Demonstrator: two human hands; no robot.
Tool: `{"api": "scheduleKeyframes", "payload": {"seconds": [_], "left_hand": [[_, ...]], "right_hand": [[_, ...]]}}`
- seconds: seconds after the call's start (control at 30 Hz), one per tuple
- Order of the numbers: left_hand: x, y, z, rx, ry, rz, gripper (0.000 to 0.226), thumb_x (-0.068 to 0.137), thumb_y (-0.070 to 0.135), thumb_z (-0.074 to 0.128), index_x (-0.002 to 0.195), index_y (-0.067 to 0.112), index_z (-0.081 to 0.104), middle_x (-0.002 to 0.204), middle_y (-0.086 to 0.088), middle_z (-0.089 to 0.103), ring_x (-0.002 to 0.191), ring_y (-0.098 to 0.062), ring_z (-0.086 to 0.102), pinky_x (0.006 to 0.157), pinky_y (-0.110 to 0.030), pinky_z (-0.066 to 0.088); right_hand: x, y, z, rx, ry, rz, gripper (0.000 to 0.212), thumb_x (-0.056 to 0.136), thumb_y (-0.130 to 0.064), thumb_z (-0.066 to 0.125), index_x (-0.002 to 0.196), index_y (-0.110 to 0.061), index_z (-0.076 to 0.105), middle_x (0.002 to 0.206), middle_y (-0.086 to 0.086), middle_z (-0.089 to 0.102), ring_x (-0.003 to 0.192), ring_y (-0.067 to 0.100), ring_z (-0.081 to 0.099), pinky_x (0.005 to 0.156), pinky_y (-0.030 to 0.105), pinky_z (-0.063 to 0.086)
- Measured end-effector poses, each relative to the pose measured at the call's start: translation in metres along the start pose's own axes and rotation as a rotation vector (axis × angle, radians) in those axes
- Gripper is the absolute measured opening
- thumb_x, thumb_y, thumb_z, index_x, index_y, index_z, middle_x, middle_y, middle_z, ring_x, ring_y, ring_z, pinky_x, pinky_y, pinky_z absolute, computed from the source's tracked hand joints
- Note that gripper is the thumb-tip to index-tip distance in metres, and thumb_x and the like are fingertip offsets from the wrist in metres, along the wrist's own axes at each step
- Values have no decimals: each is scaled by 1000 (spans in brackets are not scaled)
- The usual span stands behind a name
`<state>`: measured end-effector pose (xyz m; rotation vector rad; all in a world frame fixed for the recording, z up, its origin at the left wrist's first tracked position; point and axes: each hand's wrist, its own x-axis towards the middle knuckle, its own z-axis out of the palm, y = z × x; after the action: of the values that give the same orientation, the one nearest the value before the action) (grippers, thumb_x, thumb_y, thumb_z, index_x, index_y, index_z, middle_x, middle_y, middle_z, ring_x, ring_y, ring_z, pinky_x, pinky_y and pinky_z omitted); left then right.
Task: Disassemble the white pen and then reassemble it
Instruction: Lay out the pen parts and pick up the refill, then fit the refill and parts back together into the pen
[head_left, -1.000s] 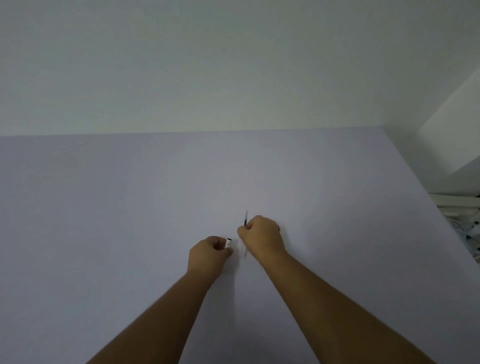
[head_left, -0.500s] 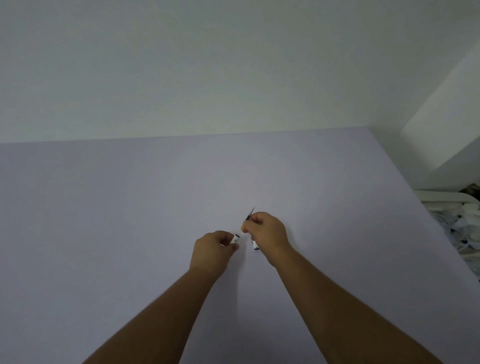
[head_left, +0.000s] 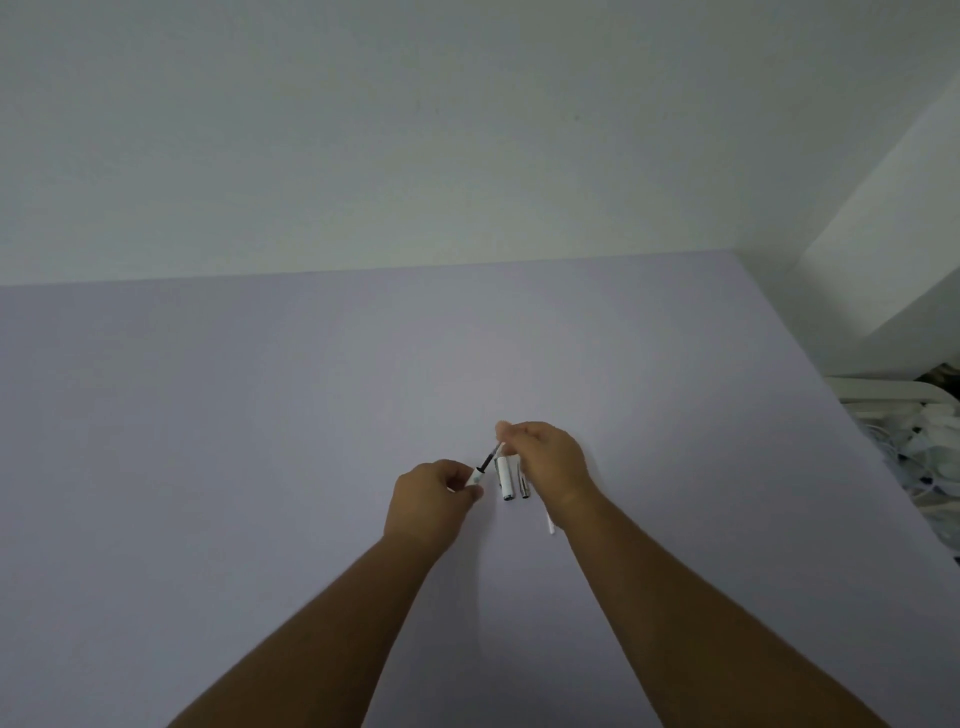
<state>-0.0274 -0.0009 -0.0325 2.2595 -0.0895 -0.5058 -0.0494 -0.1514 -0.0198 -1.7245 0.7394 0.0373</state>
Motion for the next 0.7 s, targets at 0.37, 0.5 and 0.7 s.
{"api": "scheduleKeyframes", "payload": {"seconds": [0.37,0.5,0.7], "left_hand": [[3,-1,-1,-112,1,-65,8,78,27,69,81,19,70,85,-5,71,68,-15,60,66,-34,56],[2,-1,-3,-99,2,-56,2,78,27,69,77,27,68,82,-1,70,64,-11,58,62,-28,53],[1,1,-3,-34,-16,-25,9,80,28,68,87,23,71,76,7,65,64,-6,56,55,-17,45]], "right_hand": [[16,25,-2,-772,27,40,18,87,-24,56,97,-12,64,104,7,67,95,27,63,72,30,48],[14,23,1,-709,73,31,17,84,-19,54,99,-11,61,102,9,66,92,29,63,73,31,49],[14,-2,-10,63,186,-21,8,85,-26,61,80,-22,67,70,-5,63,69,17,58,66,25,47]]}}
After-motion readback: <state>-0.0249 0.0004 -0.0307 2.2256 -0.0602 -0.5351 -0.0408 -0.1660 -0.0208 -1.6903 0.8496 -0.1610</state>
